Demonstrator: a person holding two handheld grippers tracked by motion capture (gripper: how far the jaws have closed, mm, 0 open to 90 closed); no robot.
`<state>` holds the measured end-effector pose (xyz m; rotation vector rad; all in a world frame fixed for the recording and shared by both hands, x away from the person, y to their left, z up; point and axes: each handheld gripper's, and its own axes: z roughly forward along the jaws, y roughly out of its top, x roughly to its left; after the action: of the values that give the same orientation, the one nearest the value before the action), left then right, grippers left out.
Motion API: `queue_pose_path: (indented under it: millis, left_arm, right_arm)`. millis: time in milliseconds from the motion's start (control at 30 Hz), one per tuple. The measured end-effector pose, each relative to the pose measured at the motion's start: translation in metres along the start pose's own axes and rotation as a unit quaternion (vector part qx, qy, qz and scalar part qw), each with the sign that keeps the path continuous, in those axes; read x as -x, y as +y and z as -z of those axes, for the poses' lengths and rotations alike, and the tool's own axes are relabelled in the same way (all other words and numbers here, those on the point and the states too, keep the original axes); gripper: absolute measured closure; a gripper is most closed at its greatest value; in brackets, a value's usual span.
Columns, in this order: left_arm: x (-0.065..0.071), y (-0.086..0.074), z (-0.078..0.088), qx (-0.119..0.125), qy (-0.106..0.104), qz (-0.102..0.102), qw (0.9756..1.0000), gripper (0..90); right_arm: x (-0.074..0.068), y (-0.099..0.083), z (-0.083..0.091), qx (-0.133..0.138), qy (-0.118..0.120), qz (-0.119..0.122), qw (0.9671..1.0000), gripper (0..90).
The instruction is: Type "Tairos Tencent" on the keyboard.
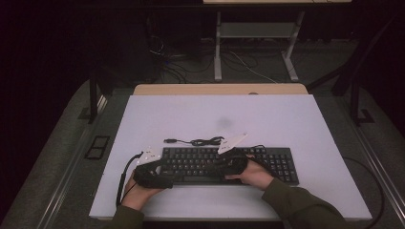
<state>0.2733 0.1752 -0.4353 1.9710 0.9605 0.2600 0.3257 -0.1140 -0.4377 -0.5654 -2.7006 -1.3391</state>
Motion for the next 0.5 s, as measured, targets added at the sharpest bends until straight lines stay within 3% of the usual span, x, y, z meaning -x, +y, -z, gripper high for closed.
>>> queue_pose_path:
  millis: [500]
  left_arm:
    - [0.0001, -0.0001, 0.0006, 0.001, 0.001, -0.001, 1.0000, 15.4]
  right_arm:
    - [-0.0005, -0.0008, -0.0052, -0.018, 0.000, 0.000, 0.9998, 89.7]
